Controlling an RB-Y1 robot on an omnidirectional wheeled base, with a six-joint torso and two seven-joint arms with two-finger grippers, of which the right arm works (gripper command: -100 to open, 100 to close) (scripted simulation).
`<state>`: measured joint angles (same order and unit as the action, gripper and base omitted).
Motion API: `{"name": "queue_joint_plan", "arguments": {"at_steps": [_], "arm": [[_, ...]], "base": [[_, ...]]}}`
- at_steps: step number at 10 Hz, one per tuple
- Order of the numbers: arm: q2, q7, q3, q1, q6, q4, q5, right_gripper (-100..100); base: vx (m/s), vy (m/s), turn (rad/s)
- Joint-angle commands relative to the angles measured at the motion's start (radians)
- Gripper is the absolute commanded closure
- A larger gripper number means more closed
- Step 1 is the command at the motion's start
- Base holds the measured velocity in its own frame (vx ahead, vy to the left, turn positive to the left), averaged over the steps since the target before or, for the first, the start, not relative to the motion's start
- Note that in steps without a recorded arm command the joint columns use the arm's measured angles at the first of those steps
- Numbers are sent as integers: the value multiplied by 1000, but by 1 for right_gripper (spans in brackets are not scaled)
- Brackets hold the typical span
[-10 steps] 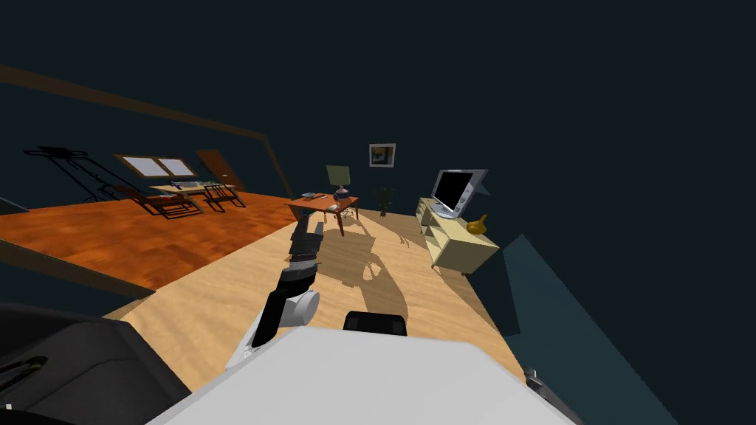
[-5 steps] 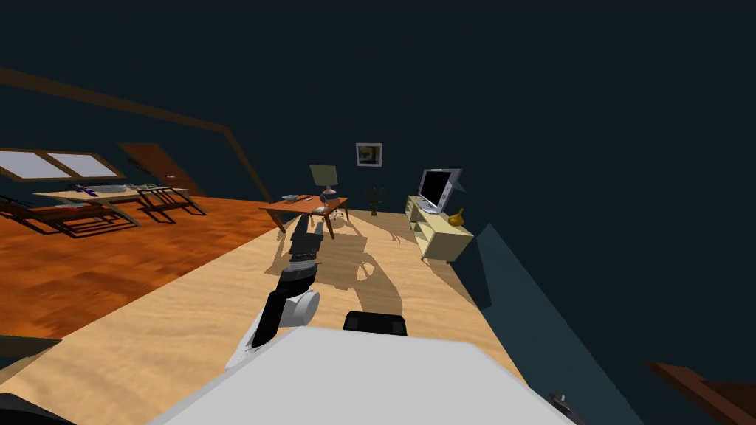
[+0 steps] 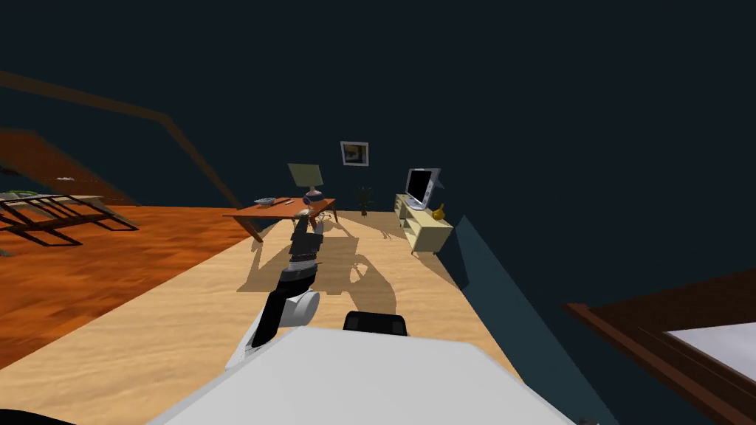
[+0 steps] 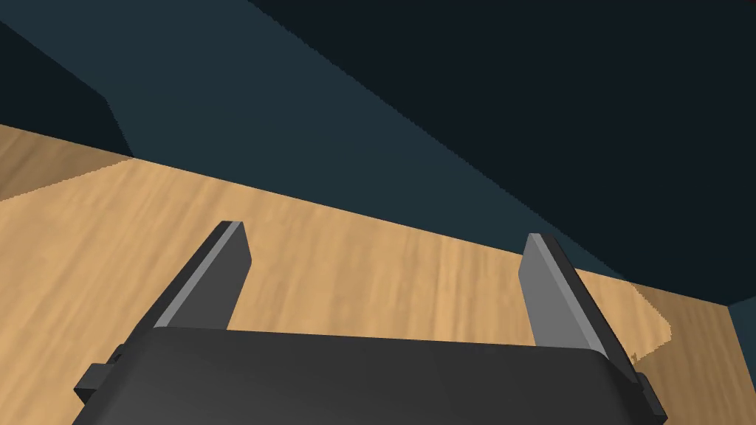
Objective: Pull the door open
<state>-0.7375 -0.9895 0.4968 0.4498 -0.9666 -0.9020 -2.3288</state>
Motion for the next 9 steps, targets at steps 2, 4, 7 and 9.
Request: {"name": "queue_joint_plan", "arguments": {"at_steps": [2,4,7,9], "arm": [[-13,-20,10,-1,-13,23,-50,-100],[-26,-39,20,-2,-22,48,-96,-100],[-43,-64,32,-3,-34,80,-153,-100],[-51,-76,38,-4,-40,96,-182,-100]], "base": [[-37,-16,-223],[-31,-21,-294],[-29,-21,-272],[-28,-21,-197]]}}
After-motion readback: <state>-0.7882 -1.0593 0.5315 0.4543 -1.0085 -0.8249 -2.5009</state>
